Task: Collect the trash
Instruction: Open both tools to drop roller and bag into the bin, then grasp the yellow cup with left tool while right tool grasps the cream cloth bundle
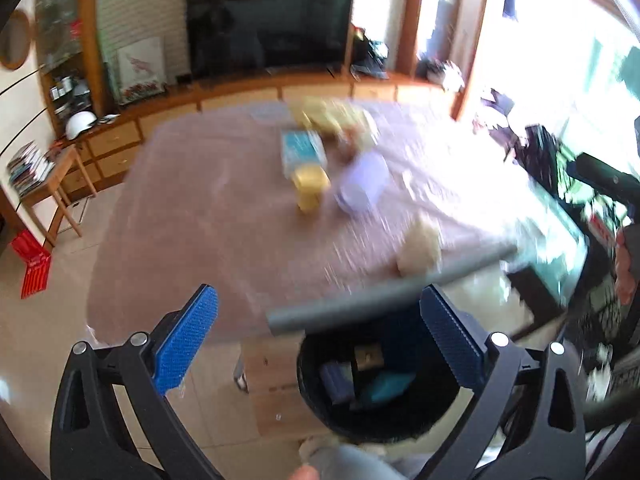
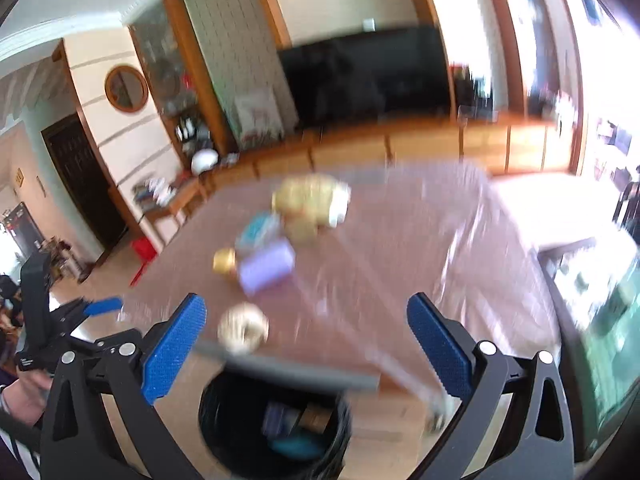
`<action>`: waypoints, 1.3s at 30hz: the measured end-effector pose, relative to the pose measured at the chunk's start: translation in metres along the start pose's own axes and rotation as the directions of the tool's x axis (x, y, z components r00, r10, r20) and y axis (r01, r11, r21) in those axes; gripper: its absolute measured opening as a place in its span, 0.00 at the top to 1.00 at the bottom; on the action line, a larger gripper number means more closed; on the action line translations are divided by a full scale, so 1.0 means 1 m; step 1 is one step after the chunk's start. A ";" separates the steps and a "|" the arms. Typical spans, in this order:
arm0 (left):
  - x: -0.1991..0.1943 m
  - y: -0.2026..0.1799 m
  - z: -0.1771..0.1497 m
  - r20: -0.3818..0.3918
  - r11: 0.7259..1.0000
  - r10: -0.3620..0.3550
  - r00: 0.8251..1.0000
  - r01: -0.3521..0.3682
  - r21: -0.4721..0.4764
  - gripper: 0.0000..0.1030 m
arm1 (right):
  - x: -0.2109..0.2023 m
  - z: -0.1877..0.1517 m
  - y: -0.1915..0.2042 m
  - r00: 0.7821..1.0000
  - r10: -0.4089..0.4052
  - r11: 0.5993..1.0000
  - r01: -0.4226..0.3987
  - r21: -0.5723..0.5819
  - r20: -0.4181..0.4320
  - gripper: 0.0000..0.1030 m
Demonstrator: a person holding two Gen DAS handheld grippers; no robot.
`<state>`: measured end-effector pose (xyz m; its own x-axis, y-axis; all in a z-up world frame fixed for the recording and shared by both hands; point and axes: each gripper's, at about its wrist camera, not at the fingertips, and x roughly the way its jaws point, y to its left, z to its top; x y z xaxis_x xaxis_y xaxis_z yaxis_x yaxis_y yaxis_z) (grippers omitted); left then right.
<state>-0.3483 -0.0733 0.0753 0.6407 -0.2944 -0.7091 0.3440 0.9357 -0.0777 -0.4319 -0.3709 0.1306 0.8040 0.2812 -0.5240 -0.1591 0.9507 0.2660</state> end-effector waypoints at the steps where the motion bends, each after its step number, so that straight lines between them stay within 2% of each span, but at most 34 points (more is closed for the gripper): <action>1: -0.004 0.003 0.006 0.030 1.000 0.002 1.000 -0.002 -0.016 0.02 | -0.005 0.009 0.004 0.999 -0.014 1.000 0.014 -0.016 0.051 0.04; 3: -0.017 0.006 0.019 0.111 0.999 0.024 0.994 -0.019 -0.043 0.02 | -0.012 0.026 0.009 0.990 -0.043 0.998 0.049 -0.041 0.138 0.04; 4: -0.027 0.008 0.026 0.170 0.999 0.025 0.985 -0.017 -0.052 0.02 | -0.018 0.033 0.012 0.982 -0.059 0.996 0.069 -0.049 0.179 0.04; 6: -0.046 0.008 0.039 0.293 0.998 0.049 0.955 -0.033 -0.057 0.02 | -0.029 0.050 0.018 0.958 -0.097 0.991 0.117 -0.061 0.271 0.04; 8: -0.049 0.007 0.049 0.351 0.997 0.066 0.934 -0.052 -0.049 0.02 | -0.034 0.061 0.022 0.930 -0.159 0.982 0.184 -0.044 0.332 0.04; 10: -0.037 0.007 0.055 0.305 0.998 0.057 0.951 -0.045 -0.046 0.02 | -0.022 0.072 0.022 0.927 -0.231 0.967 0.253 -0.037 0.295 0.04; 11: -0.024 0.008 0.058 0.261 0.998 0.038 0.965 -0.026 -0.049 0.02 | -0.008 0.080 0.023 0.940 -0.245 0.962 0.265 -0.060 0.236 0.04; 13: -0.011 0.006 0.059 0.222 0.999 0.011 0.975 -0.001 -0.044 0.02 | 0.013 0.085 0.023 0.968 -0.208 0.970 0.223 -0.095 0.142 0.04; 14: -0.008 0.005 0.058 0.208 1.000 0.011 0.978 -0.006 -0.027 0.02 | 0.027 0.084 0.024 0.984 -0.164 0.980 0.171 -0.105 0.073 0.04; 16: 0.003 -0.002 0.053 0.174 0.999 0.030 0.984 -0.033 0.013 0.02 | 0.047 0.076 0.028 0.998 -0.056 0.990 0.052 -0.129 -0.031 0.04; 17: 0.012 -0.005 0.052 0.146 0.999 0.023 0.989 -0.029 0.035 0.02 | 0.059 0.066 0.032 0.996 -0.018 0.989 0.005 -0.149 -0.088 0.04; 20: 0.033 -0.003 0.049 0.085 0.998 -0.021 0.996 0.016 0.052 0.02 | 0.086 0.034 0.043 0.978 0.018 0.976 -0.062 -0.207 -0.208 0.05; 23: 0.060 0.000 0.052 0.014 0.995 -0.072 0.997 0.071 0.069 0.02 | 0.106 -0.004 0.058 0.958 0.020 0.961 -0.097 -0.259 -0.285 0.06; 25: 0.075 0.000 0.053 -0.021 0.992 -0.092 0.996 0.094 0.084 0.02 | 0.116 -0.022 0.070 0.952 0.013 0.951 -0.106 -0.290 -0.307 0.06; 28: 0.098 0.000 0.058 -0.068 0.987 -0.116 0.991 0.123 0.108 0.04 | 0.137 -0.035 0.076 0.943 0.006 0.940 -0.119 -0.320 -0.334 0.12; 30: 0.112 0.001 0.059 -0.099 0.986 -0.123 0.987 0.133 0.102 0.19 | 0.146 -0.040 0.078 0.939 0.008 0.934 -0.130 -0.332 -0.344 0.16; 32: 0.123 0.008 0.059 -0.129 0.985 -0.145 0.981 0.155 0.070 0.28 | 0.150 -0.040 0.079 0.938 0.025 0.932 -0.147 -0.332 -0.346 0.17; 37: 0.133 0.009 0.056 -0.142 0.986 -0.109 0.984 0.125 0.110 0.35 | 0.156 -0.042 0.082 0.936 0.045 0.921 -0.174 -0.349 -0.349 0.18; 39: 0.137 0.005 0.056 -0.144 0.983 -0.101 0.984 0.121 0.137 0.36 | 0.159 -0.043 0.084 0.935 0.035 0.911 -0.175 -0.374 -0.352 0.23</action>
<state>-0.2204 -0.1197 0.0176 0.4972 -0.3562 -0.7911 0.5099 0.8577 -0.0657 -0.3420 -0.2403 0.0349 0.5449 0.3424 -0.7654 -0.4997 0.8656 0.0315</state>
